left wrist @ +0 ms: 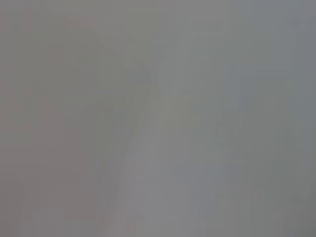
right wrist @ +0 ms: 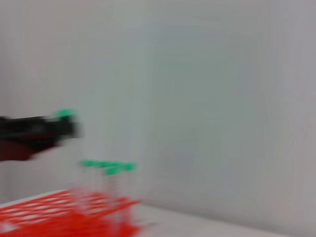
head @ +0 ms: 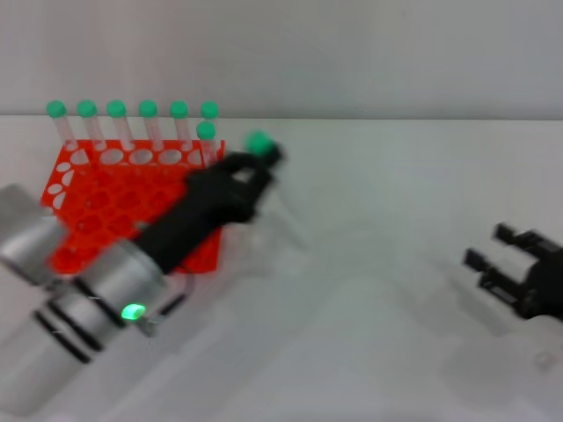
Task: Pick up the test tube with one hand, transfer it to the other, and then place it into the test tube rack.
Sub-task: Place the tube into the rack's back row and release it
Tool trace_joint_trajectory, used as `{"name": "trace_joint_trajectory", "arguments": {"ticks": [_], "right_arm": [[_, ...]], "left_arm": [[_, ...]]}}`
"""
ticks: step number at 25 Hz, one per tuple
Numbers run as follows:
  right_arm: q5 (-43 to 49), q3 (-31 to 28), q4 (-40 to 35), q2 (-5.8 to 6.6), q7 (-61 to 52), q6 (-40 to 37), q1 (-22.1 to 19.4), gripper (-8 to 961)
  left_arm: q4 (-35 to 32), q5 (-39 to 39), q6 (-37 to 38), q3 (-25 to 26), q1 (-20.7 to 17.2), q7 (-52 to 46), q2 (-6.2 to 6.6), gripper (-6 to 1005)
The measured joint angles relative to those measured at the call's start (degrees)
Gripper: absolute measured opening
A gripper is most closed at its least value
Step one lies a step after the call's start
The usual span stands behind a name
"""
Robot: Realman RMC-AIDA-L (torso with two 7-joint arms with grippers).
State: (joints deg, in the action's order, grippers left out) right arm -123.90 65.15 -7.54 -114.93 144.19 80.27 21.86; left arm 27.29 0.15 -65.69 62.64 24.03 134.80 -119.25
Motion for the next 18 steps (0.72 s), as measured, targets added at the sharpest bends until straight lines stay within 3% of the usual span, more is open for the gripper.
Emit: {"name": "trace_joint_trajectory", "arguments": {"ticks": [4,10,14,18], "right_arm": [[-0.1,-8.4,-2.5,-0.21,1.7,-1.0,-3.2,523],[-0.6,-22.5,-1.4,-0.31,3.2,-0.6,-3.4,766],[-0.6,-25.0,-1.5,-0.3,3.8,-0.5,-3.0,841],[-0.6,-25.5,-1.7,-0.33,3.9,-0.4,-2.4,841]], "left_arm": [[-5.3,0.0,-5.0,7.7,-0.7,1.4,0.07,219],[-9.4,-0.4,-7.5,18.5,-0.5,7.2,0.15,215],[-9.6,-0.6,-6.4,19.9,1.1,13.4,0.2,215],[-9.7,-0.8,-0.9,21.6,3.7,18.0,0.05,215]]}}
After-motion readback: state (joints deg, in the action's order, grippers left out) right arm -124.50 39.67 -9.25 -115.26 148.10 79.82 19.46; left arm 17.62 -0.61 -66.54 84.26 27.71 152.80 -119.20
